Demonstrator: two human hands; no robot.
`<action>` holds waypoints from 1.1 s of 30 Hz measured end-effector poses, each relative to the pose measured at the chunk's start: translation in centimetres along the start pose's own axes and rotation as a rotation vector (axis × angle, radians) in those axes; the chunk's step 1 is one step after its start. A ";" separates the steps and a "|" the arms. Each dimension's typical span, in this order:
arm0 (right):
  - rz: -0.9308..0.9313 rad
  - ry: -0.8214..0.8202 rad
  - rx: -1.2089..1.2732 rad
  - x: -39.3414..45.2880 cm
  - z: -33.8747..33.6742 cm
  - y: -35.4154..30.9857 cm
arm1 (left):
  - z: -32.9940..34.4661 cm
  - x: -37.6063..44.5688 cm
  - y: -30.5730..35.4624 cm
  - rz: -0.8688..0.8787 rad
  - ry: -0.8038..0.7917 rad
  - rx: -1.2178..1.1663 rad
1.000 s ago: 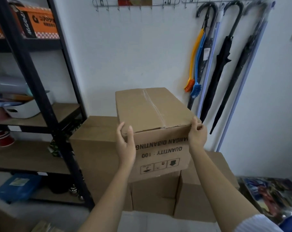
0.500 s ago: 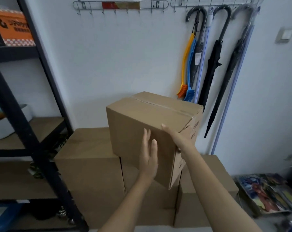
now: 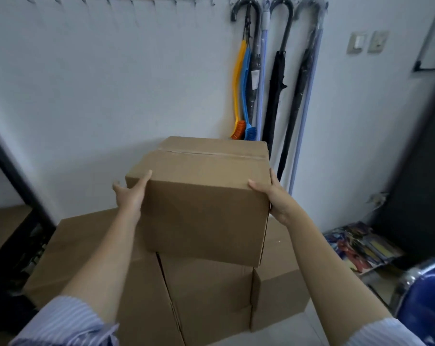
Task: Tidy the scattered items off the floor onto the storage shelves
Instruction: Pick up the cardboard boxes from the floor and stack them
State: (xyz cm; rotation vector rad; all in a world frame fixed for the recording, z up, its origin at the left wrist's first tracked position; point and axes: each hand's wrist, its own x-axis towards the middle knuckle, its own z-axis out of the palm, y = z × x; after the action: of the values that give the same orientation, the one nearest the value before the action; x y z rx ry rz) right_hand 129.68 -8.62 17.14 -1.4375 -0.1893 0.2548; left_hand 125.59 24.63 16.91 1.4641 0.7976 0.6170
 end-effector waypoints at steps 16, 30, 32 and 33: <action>0.149 0.751 0.305 1.3 -3.9 2.5 | 3.5 -0.4 -0.1 -0.103 -0.774 -0.032; 0.234 0.689 0.273 5.7 -20.5 -2.3 | 16.9 -11.6 -1.3 -0.135 -0.804 -0.192; 0.213 0.695 0.255 5.8 -23.6 -3.6 | 19.6 -13.5 -1.4 -0.142 -0.813 -0.205; 0.200 0.705 0.253 6.0 -25.3 -4.1 | 21.0 -14.4 -1.5 -0.142 -0.823 -0.196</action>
State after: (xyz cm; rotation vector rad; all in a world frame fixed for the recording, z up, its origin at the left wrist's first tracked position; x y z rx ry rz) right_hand 142.77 -31.48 17.91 -1.2165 0.5463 -0.0751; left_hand 133.08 0.30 15.55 1.3024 0.1800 -0.0441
